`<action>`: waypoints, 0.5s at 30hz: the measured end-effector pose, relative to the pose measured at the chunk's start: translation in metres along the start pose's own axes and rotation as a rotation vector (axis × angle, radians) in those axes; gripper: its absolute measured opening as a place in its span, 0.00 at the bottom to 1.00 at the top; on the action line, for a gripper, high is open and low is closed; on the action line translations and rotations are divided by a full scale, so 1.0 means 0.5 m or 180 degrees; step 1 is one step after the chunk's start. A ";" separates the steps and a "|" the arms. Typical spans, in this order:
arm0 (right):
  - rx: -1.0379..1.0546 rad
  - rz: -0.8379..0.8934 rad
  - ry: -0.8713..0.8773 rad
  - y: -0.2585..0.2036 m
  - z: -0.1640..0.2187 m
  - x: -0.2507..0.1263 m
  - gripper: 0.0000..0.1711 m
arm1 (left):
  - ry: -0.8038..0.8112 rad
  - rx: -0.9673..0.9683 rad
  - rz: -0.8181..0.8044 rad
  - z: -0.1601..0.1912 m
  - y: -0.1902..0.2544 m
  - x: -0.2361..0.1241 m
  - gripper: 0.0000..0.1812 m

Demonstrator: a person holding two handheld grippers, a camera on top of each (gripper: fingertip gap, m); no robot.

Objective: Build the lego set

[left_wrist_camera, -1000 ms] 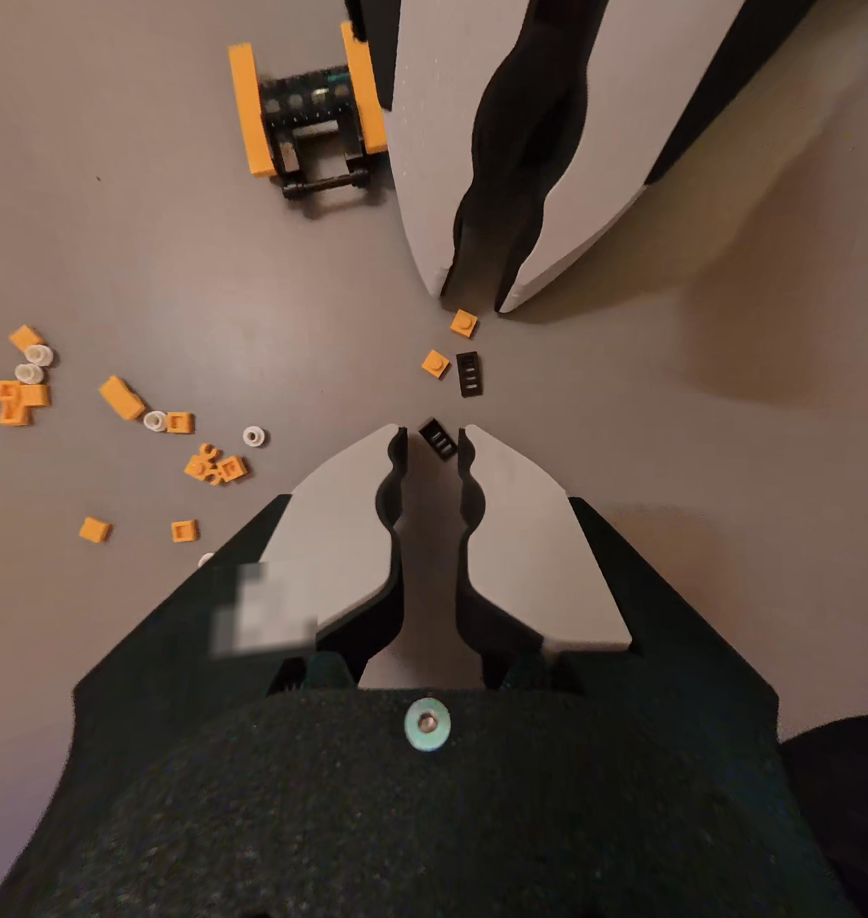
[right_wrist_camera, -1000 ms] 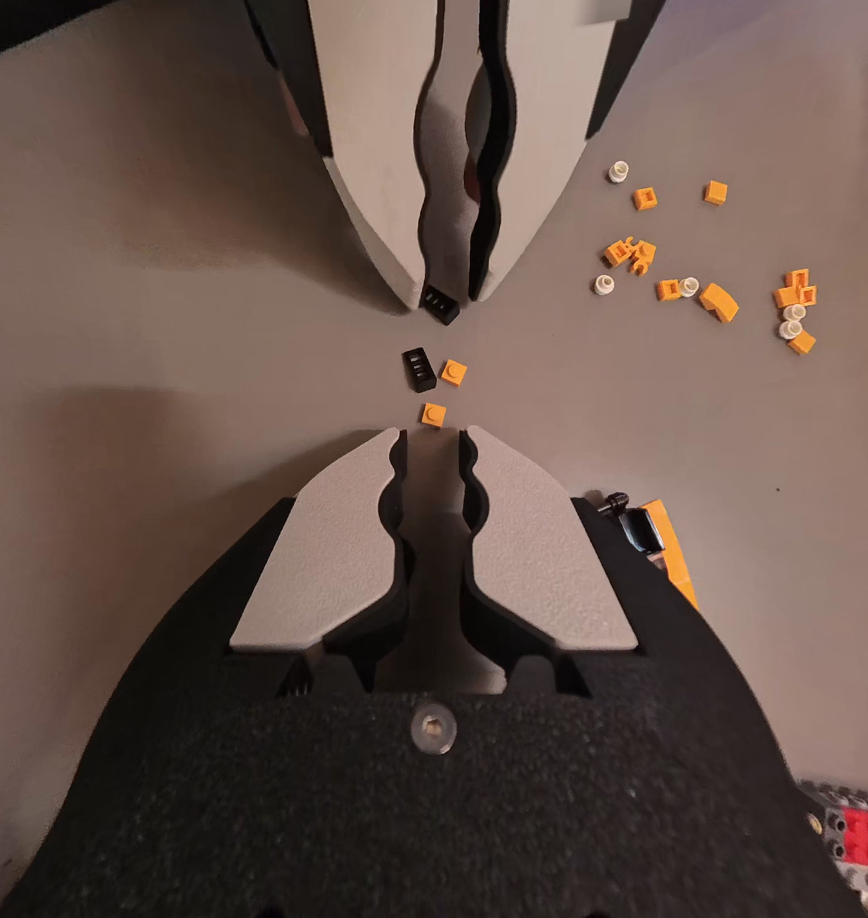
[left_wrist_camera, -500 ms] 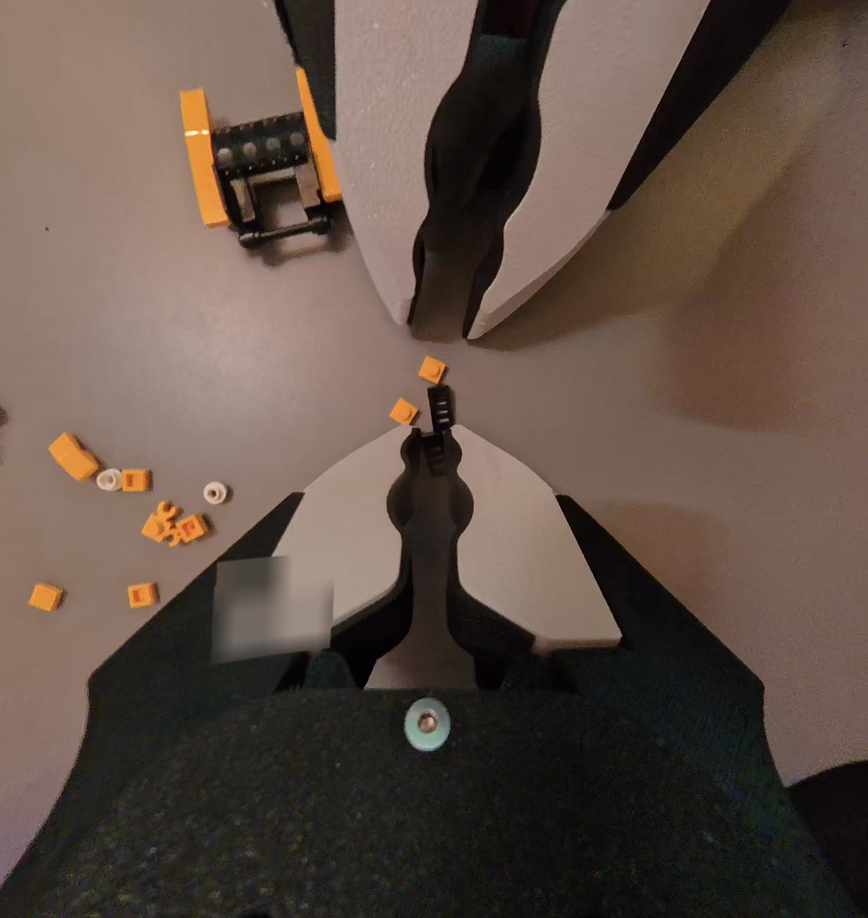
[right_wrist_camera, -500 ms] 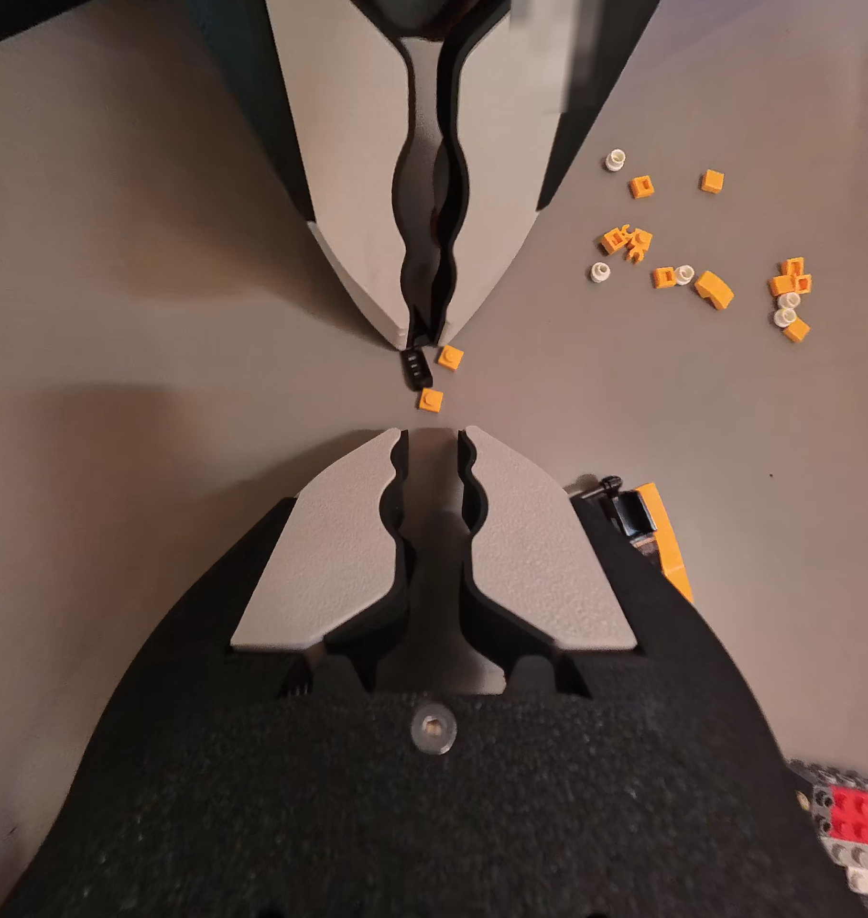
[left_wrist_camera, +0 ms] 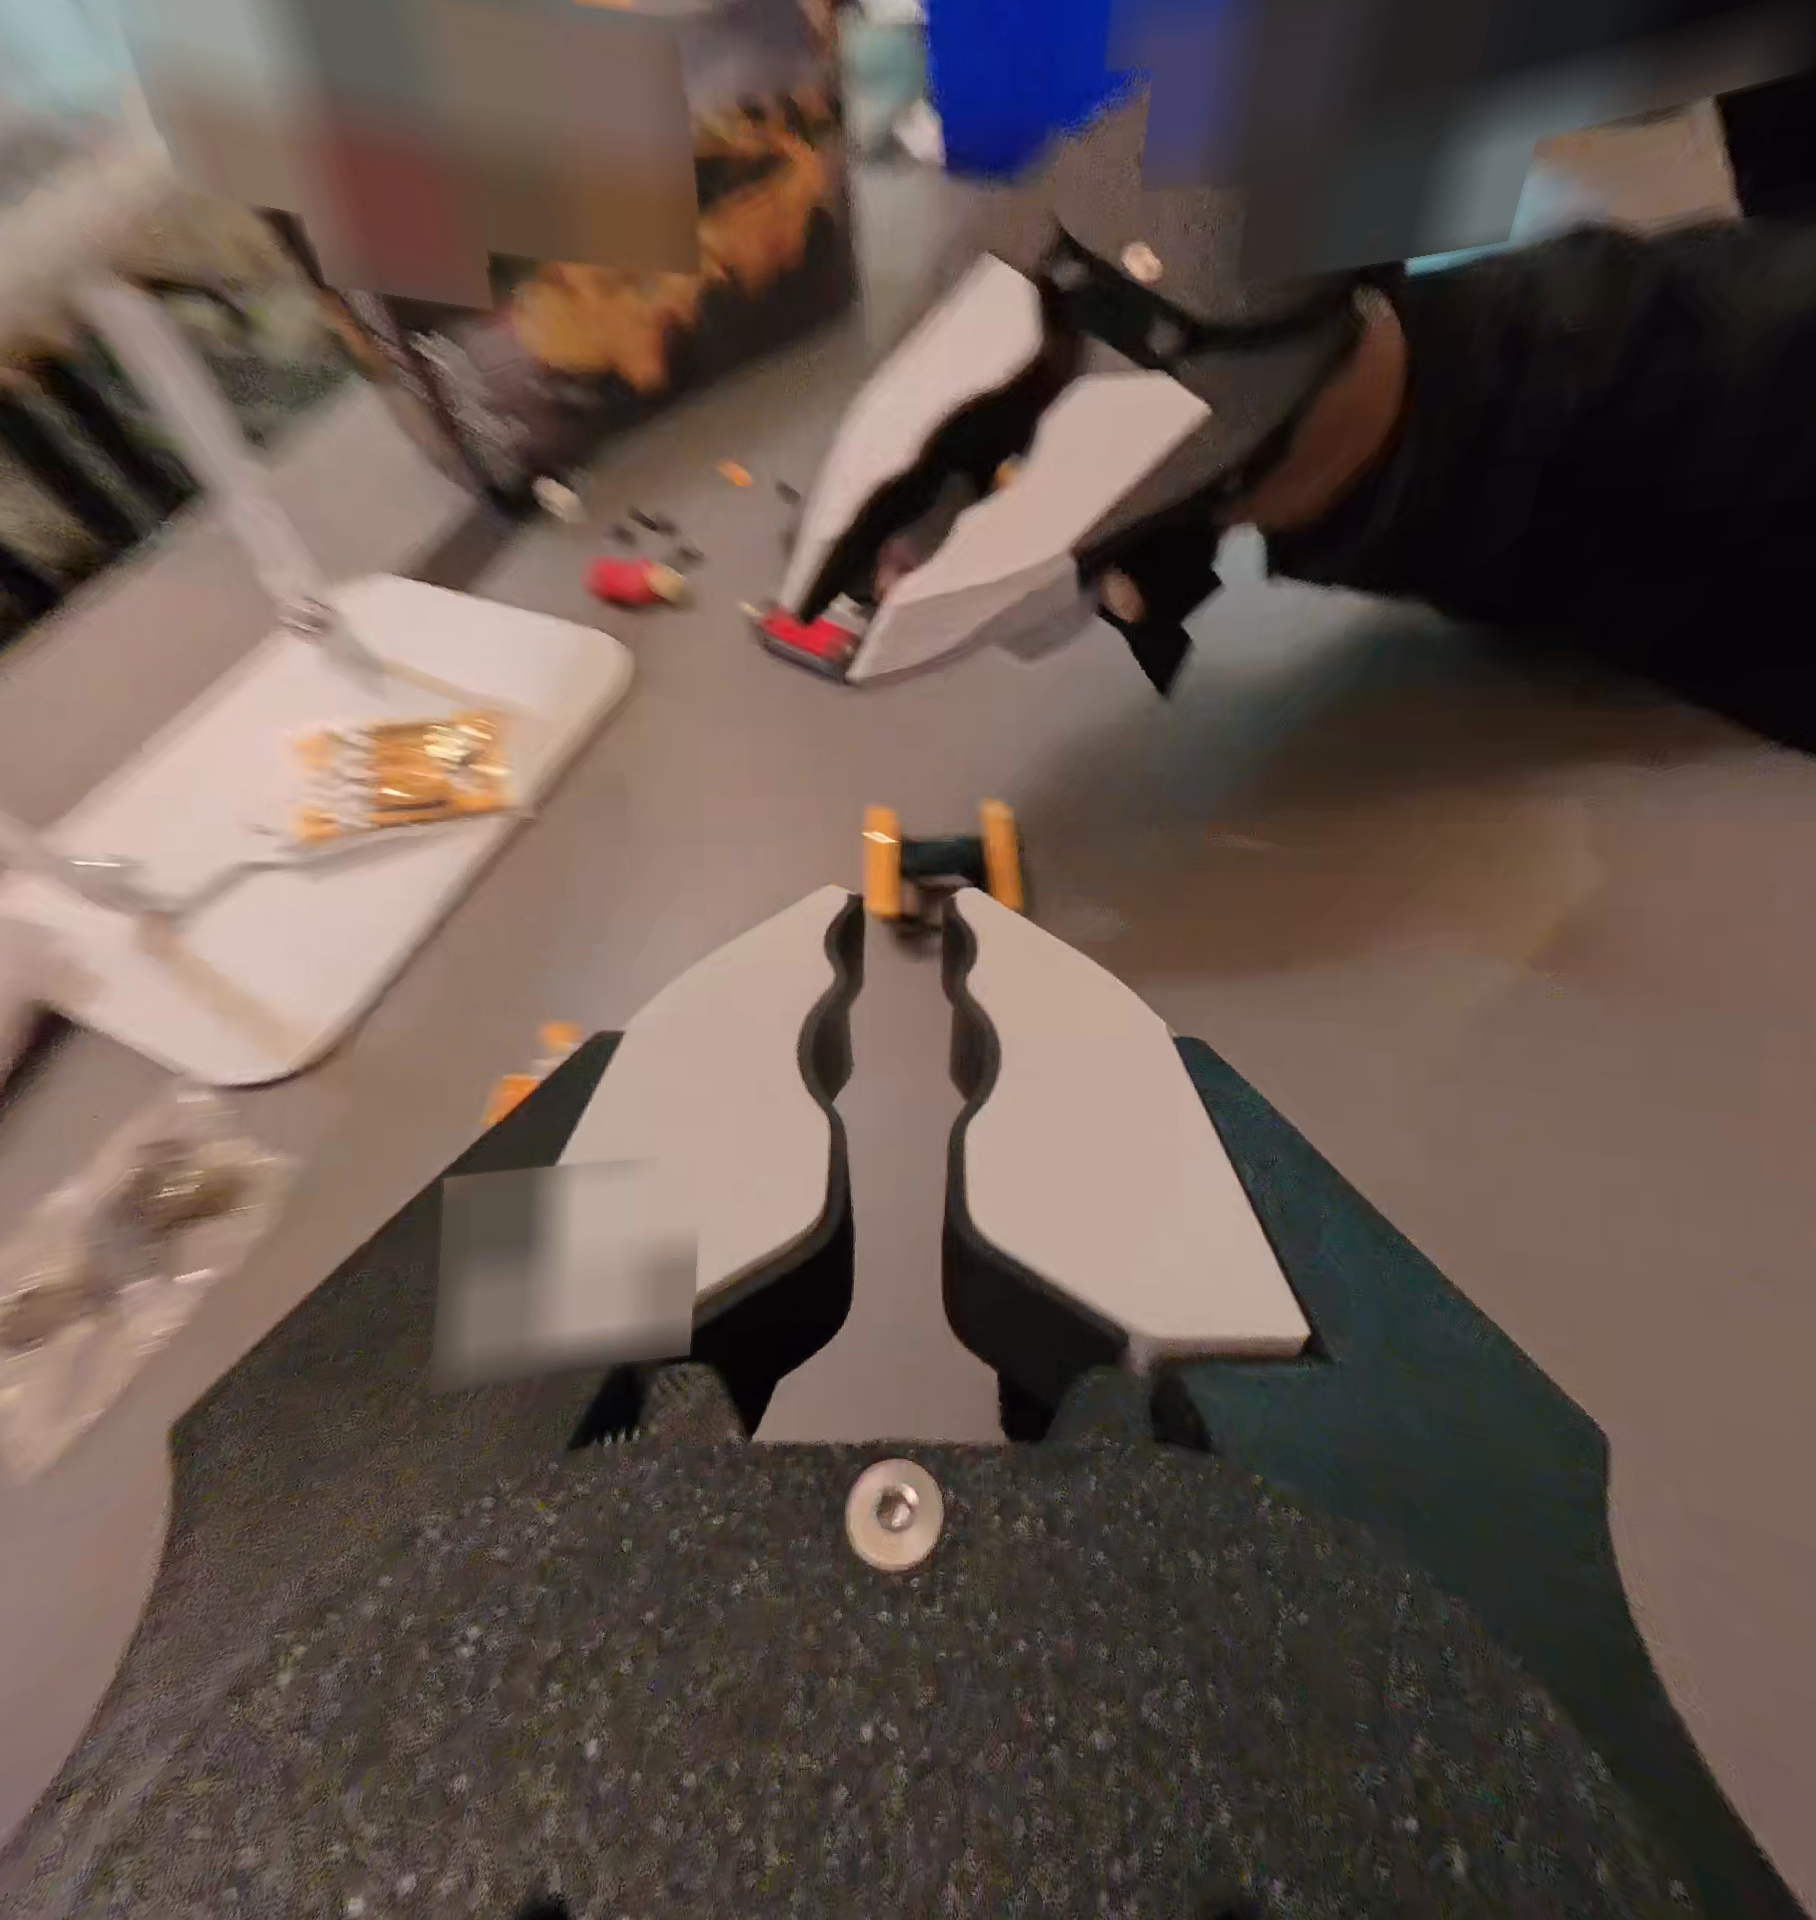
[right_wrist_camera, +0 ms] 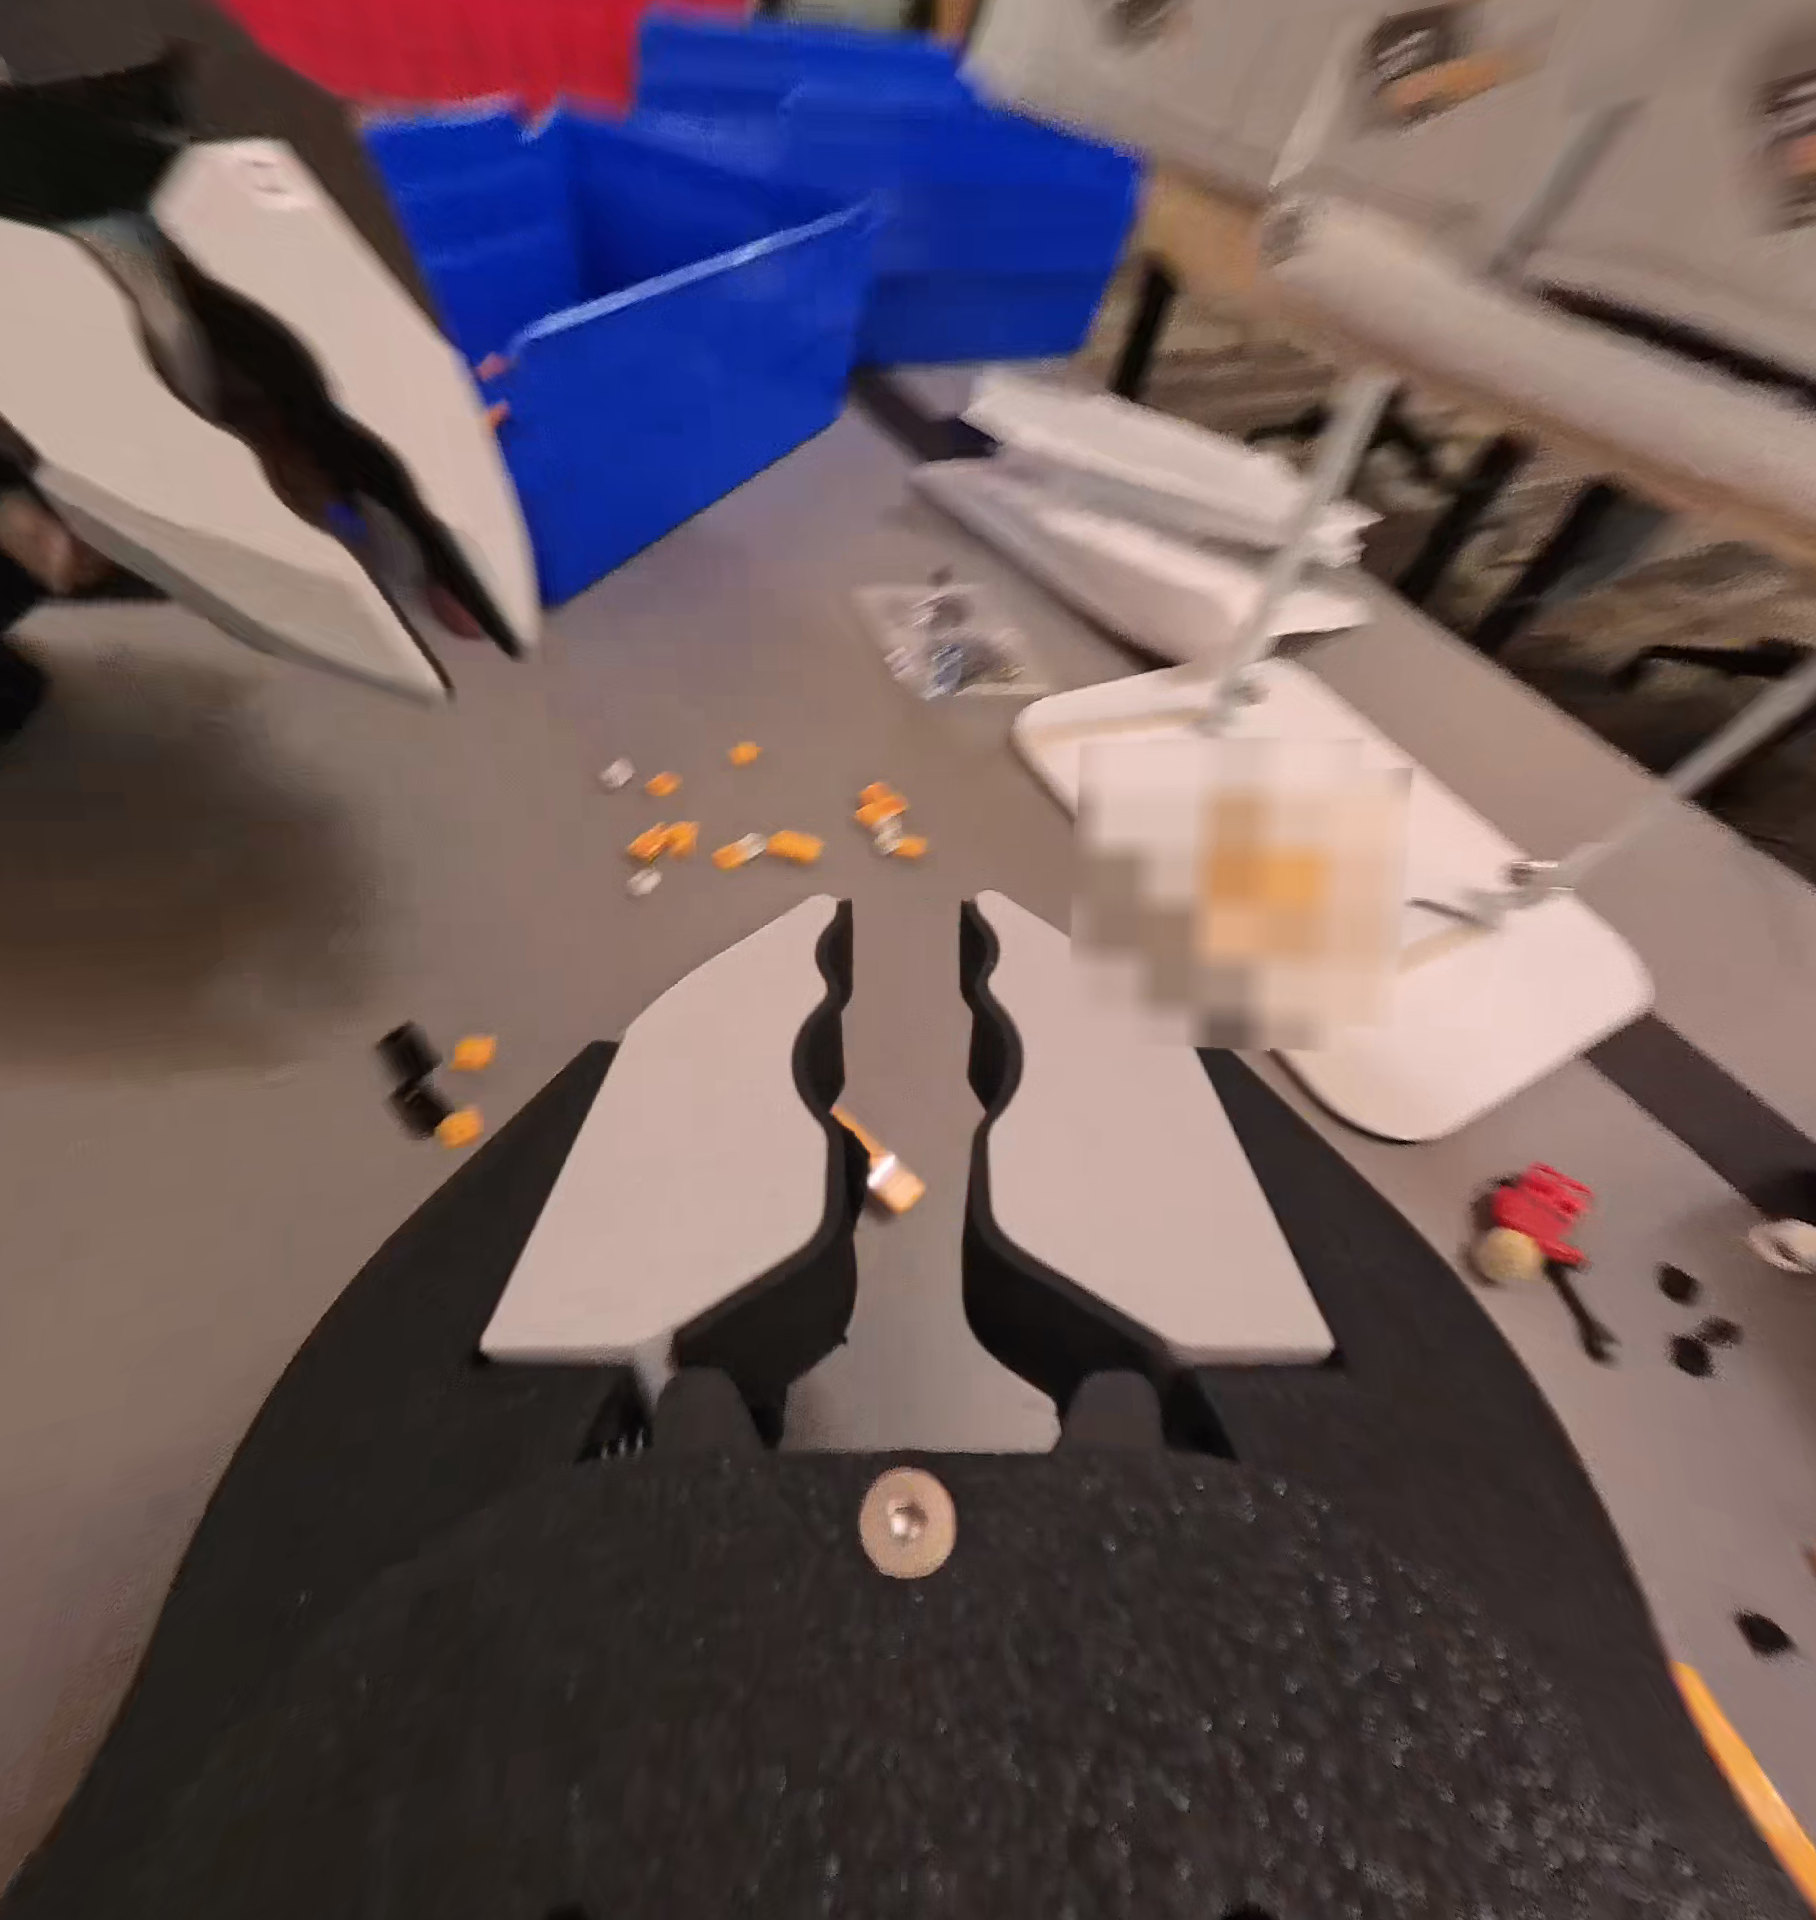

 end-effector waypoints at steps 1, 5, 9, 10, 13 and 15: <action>0.0064 0.0191 0.0131 0.016 -0.004 -0.008 0.11 | 0.0137 0.0033 -0.0226 -0.014 -0.015 -0.022 0.04; 0.0210 0.0903 0.0523 0.071 -0.013 -0.047 0.11 | 0.0337 0.0046 -0.1364 -0.054 -0.100 -0.161 0.00; 0.0308 0.1552 0.0829 0.113 -0.018 -0.092 0.04 | -0.0007 -0.0250 -0.2154 -0.040 -0.199 -0.320 0.00; 0.0311 0.1723 0.0893 0.121 -0.019 -0.104 0.01 | -0.0187 -0.0345 -0.2320 -0.027 -0.226 -0.353 0.00; 0.0306 0.2157 0.1020 0.143 -0.022 -0.133 0.00 | -0.1093 -0.0786 -0.2374 0.042 -0.298 -0.412 0.00; 0.0327 0.2308 0.1066 0.151 -0.020 -0.145 0.00 | -0.1704 -0.1011 -0.2258 0.099 -0.333 -0.426 0.02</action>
Point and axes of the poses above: each gripper's, where its closed fingertips meet, x out along the fingers, z out of its underside, y = z × x across the jaws, the point moved 9 cm from there along -x, back along the fingers, and after that the axes turned 5 degrees about y, right-handed, at the moved point
